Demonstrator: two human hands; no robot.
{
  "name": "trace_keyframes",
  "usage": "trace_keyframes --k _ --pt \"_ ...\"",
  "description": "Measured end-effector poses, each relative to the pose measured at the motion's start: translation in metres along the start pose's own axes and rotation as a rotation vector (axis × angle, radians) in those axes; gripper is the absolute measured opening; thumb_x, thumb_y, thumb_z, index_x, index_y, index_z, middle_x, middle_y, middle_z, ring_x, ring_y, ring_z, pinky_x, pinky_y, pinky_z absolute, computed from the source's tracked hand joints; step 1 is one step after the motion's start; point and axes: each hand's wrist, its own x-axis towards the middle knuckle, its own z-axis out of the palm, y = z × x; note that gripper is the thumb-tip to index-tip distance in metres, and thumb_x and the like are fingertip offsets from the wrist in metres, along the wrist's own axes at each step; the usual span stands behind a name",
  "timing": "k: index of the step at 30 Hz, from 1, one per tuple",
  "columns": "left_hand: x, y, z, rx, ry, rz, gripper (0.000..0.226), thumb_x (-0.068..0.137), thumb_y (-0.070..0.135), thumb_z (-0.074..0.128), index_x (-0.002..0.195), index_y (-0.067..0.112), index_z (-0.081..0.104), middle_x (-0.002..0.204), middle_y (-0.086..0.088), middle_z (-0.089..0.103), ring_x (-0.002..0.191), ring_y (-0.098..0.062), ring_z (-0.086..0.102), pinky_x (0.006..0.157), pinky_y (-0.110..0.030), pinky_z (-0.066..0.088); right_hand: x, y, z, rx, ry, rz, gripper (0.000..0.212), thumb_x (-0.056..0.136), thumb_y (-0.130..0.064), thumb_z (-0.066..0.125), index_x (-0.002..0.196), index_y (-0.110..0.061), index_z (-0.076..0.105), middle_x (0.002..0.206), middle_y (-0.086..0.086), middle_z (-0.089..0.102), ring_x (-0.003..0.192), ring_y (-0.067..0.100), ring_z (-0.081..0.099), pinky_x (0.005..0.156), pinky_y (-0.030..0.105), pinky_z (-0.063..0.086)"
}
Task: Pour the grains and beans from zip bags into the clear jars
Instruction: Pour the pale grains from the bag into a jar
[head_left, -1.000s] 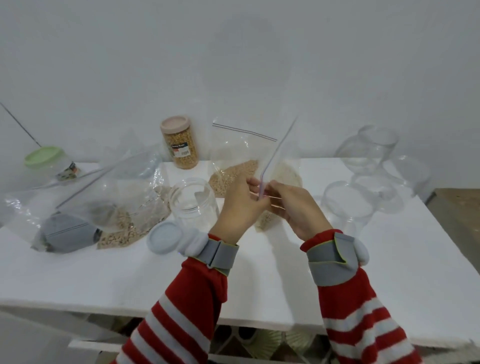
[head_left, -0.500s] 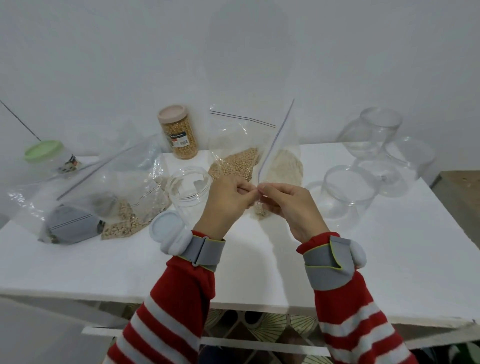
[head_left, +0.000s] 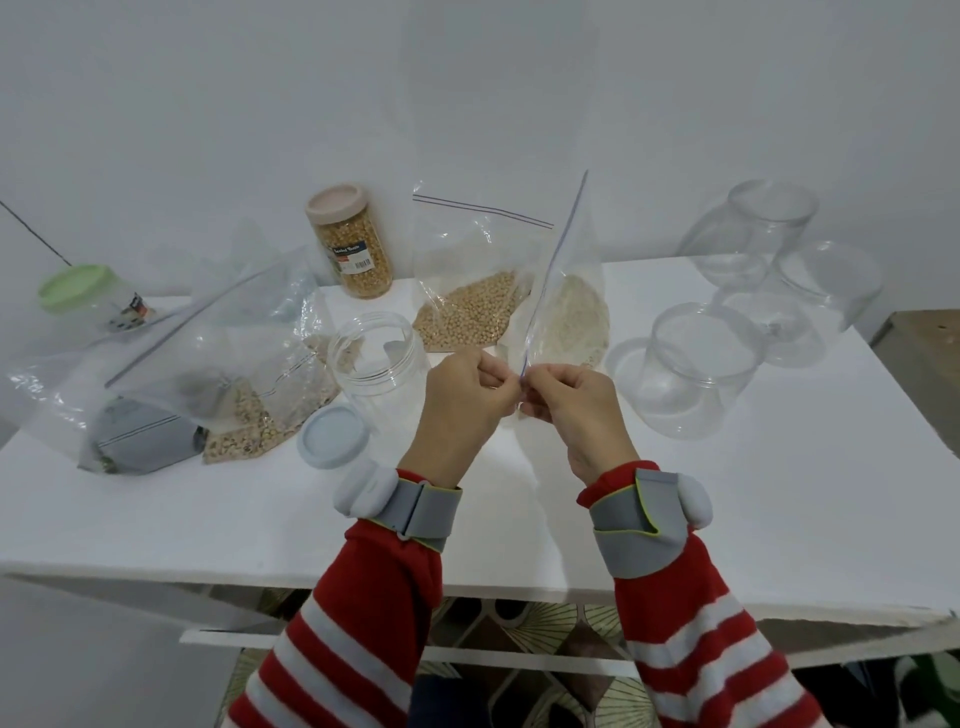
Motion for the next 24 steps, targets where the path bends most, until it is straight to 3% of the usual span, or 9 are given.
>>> trace_keyframes --k 4,9,13,18,21,24 --pt "-0.001 -0.004 -0.002 0.041 -0.022 0.017 0.014 0.076 0.006 0.068 0.090 0.007 0.073 0.070 -0.004 0.073 0.067 -0.016 0.072 0.072 -0.038 0.061 0.000 0.004 -0.002 -0.032 -0.049 0.003 0.013 0.087 -0.005 0.069 0.098 0.002 0.072 0.078 0.009 0.071 0.067 0.011 0.066 0.070 0.024 0.057" --pt "-0.003 -0.002 0.003 0.168 0.065 0.138 0.011 0.078 0.005 0.069 0.087 0.007 0.074 0.074 -0.001 0.073 0.067 -0.007 0.068 0.069 -0.024 0.057 0.002 0.006 0.001 -0.332 0.056 -0.202 0.005 0.084 -0.011 0.070 0.082 -0.013 0.075 0.072 0.000 0.071 0.069 0.012 0.066 0.072 0.028 0.056" --pt "0.001 -0.004 0.006 0.270 0.120 0.198 0.004 0.077 0.006 0.067 0.080 0.007 0.069 0.072 -0.001 0.068 0.069 -0.015 0.065 0.068 -0.039 0.055 0.002 0.003 0.003 -0.393 0.098 -0.261 0.004 0.080 -0.011 0.070 0.078 -0.013 0.073 0.068 -0.007 0.066 0.062 0.002 0.059 0.065 0.018 0.049" --pt "0.005 -0.003 0.006 0.304 0.137 0.234 0.007 0.076 0.003 0.065 0.080 0.008 0.065 0.072 -0.004 0.065 0.070 -0.020 0.062 0.068 -0.042 0.053 0.004 0.001 0.003 -0.407 0.123 -0.265 0.002 0.078 -0.013 0.071 0.077 -0.014 0.071 0.067 -0.009 0.064 0.059 -0.001 0.056 0.061 0.014 0.044" --pt "0.009 0.002 0.001 0.260 0.051 0.224 0.010 0.085 0.009 0.064 0.095 0.007 0.064 0.082 -0.002 0.064 0.077 -0.017 0.061 0.070 -0.034 0.053 0.005 -0.002 0.001 -0.350 0.046 -0.239 0.010 0.087 -0.026 0.069 0.087 -0.016 0.071 0.077 -0.007 0.067 0.066 0.001 0.058 0.064 0.018 0.045" --pt "0.021 0.029 -0.010 0.253 -0.054 0.180 0.035 0.096 0.029 0.057 0.123 0.006 0.055 0.110 -0.002 0.060 0.103 -0.017 0.060 0.087 -0.026 0.048 0.012 -0.009 -0.006 -0.249 -0.011 -0.106 0.036 0.096 -0.050 0.051 0.100 -0.018 0.067 0.083 -0.007 0.065 0.068 0.005 0.058 0.062 0.019 0.045"
